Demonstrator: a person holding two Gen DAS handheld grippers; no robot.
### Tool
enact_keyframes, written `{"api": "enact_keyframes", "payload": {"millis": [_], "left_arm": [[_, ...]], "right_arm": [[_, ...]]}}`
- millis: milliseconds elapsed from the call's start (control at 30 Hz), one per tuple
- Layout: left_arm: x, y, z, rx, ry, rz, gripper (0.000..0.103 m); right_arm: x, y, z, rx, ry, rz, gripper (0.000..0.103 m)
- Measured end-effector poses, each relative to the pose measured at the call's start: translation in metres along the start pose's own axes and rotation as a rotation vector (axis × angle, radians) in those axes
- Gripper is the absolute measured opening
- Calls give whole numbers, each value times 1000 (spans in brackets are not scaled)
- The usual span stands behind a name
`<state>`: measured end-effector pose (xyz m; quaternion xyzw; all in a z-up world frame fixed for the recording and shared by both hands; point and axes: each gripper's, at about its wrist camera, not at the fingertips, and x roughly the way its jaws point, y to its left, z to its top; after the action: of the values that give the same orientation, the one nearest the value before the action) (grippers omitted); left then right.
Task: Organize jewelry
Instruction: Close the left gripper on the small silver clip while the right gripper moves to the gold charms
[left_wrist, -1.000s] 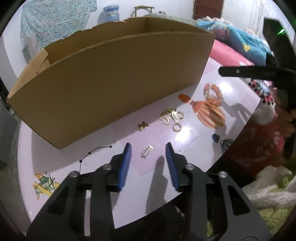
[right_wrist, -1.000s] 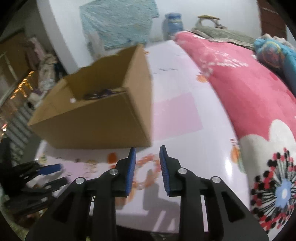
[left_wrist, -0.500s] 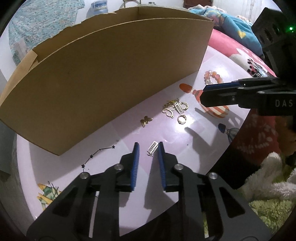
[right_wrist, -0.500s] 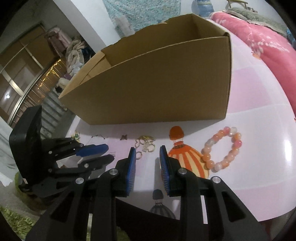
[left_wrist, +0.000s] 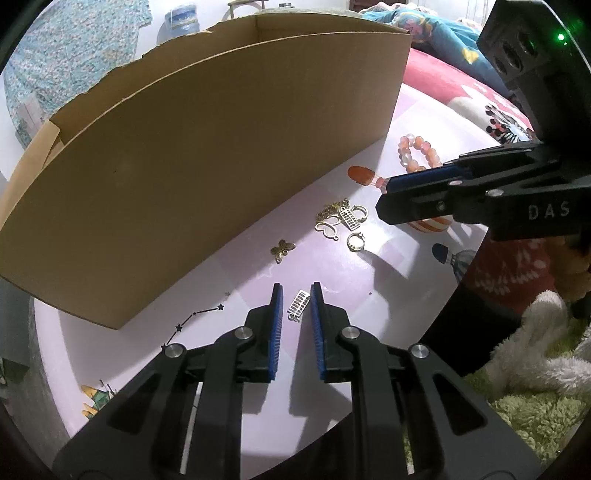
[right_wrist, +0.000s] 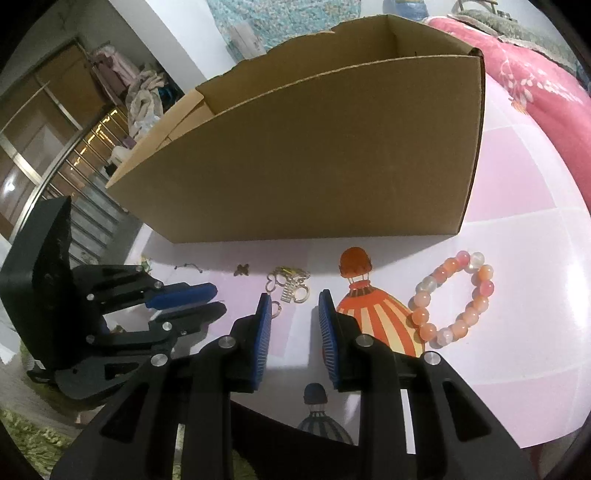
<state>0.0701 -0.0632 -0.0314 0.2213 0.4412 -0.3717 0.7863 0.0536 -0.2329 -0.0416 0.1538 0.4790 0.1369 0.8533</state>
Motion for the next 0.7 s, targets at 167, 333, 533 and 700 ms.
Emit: {"api": "enact_keyframes", "payload": {"millis": [167,333,533,700], "left_arm": [[-1,-2,-2,1,-10,17,6],[-4,4,-6,-38,-13,27,5],[-6,12,-9,-73,-15,26,4],[-7,16,-11,-76,-18,21,4]], "right_arm": [[6,6,3,-22,9,-38,27],[12,22,9,-71,0,-59,27],[25,32,10,-106,20,-100,26],[33,39,10,-136,28,-162,19]]}}
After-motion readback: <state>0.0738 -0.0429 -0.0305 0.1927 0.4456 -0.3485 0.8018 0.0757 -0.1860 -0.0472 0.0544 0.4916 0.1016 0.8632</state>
